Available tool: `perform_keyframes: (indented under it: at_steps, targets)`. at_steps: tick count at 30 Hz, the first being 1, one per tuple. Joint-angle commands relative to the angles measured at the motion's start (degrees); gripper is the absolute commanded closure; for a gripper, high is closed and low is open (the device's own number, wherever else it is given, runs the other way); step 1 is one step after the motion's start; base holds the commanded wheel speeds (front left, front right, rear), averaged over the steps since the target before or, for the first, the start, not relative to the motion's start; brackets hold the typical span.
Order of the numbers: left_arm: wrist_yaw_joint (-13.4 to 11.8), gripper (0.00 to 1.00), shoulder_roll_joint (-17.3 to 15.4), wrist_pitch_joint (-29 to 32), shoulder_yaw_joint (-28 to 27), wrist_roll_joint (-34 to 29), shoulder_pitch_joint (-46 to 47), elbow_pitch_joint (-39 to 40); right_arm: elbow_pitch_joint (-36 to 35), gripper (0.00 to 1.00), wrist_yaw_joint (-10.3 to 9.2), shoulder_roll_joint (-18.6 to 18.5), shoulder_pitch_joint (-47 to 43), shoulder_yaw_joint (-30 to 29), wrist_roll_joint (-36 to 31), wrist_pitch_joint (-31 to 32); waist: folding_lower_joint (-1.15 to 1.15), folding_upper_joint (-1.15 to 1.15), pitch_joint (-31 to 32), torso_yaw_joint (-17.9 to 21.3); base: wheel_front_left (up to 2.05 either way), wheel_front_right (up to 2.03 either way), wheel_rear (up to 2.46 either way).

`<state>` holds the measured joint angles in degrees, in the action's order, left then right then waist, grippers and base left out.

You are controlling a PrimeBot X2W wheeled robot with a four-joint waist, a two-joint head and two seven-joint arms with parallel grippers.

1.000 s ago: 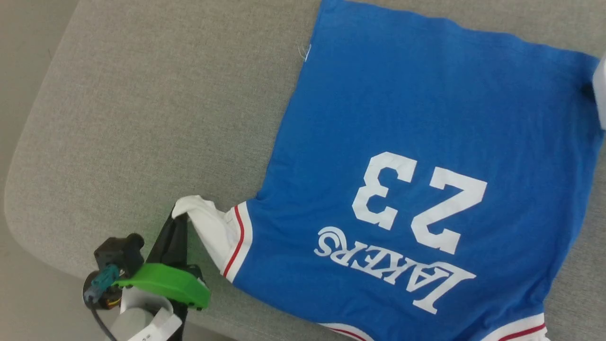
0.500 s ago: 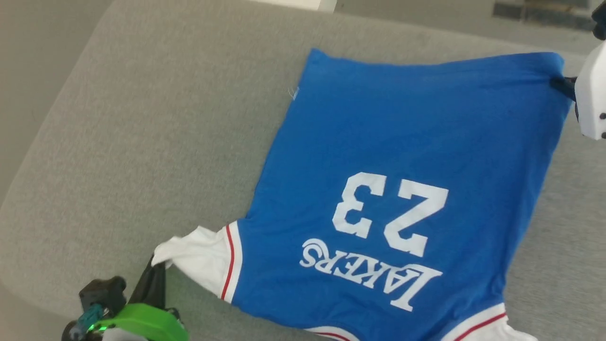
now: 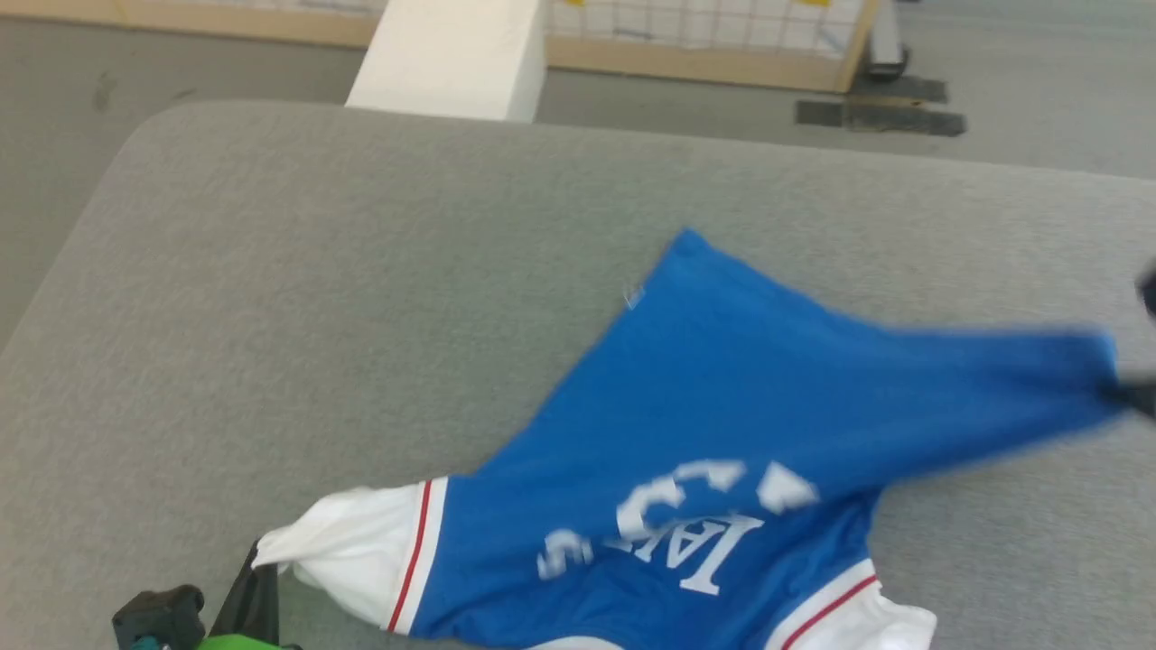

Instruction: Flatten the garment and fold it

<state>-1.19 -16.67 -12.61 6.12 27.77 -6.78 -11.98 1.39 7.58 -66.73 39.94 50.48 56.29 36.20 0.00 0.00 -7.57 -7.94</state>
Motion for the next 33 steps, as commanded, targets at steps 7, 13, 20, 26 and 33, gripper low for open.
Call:
perform_keyframes:
  at_steps: [7, 13, 20, 26, 33]
  targets:
    - [-1.10, 1.00, -1.13, 0.27, -0.89, 0.92, -2.56, 1.05, -4.20, 1.00, -0.09, -5.86, -15.88, 4.25, 4.23, -4.71, 0.00, 0.00, 2.78, 4.31, 0.00, 0.00, 0.00]
    - [-1.37, 1.00, -0.91, 0.31, -0.41, 0.95, -2.35, 1.47, -2.09, 1.00, -0.09, -3.27, -27.84, 8.12, 5.00, -8.98, 0.00, 0.00, 2.33, 5.03, 0.00, 0.00, 0.00]
    - [-1.26, 1.00, -1.03, 0.10, -0.01, 0.92, -1.65, 1.34, 1.23, 0.00, -0.09, 1.68, -32.71, 6.61, 3.93, -12.88, 0.00, 0.00, 1.36, 5.15, 0.00, 0.00, 0.00]
    - [-1.27, 1.00, -1.02, -0.06, 0.35, 0.95, -1.42, 0.73, -0.06, 0.00, -0.09, 0.64, -29.74, -1.85, 5.50, -16.86, 0.00, 0.00, 1.83, 5.13, 0.00, 0.00, 0.00]
    - [-1.19, 1.00, -0.77, -0.18, 1.19, 0.73, -0.38, 0.74, -3.19, 0.00, -0.09, 0.46, -21.16, -11.94, 3.02, -16.73, 0.00, 0.00, 1.29, 3.92, 0.00, 0.00, 0.00]
